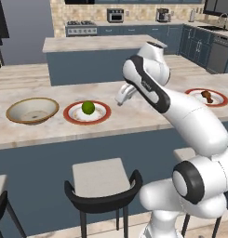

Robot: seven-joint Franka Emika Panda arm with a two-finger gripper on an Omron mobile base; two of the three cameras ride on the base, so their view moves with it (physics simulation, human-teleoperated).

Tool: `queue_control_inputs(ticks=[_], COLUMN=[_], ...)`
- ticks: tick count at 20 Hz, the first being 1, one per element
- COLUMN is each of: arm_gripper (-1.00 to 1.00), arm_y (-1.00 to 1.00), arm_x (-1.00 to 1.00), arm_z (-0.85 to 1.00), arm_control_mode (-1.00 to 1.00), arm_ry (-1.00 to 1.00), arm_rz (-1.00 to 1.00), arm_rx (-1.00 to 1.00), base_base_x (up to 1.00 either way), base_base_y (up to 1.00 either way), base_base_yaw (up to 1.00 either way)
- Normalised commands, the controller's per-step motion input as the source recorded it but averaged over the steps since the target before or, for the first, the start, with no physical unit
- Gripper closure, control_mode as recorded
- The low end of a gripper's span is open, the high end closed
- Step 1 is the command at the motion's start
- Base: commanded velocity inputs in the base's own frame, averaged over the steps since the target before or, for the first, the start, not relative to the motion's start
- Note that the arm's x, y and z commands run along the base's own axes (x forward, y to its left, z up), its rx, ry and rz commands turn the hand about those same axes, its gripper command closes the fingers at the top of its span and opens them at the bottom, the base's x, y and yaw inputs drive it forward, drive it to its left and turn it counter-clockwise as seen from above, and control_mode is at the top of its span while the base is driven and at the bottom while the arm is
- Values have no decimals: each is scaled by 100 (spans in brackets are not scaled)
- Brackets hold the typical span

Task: Pick the chicken drumstick and lime from their plates and place them in the bowl. Then put the bowl in the fridge.

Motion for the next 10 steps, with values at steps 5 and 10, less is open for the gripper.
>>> queue_control_inputs(ticks=[5,10], arm_gripper=[-100,-100], arm_y=[50,52], arm_x=[29,27], arm_z=[0,0], arm_control_mode=[-100,-100], arm_ry=[-4,0], arm_rz=[13,0], arm_rx=[-11,-16], base_base_x=[0,0], base_base_y=[0,0], base_base_yaw=[0,0])
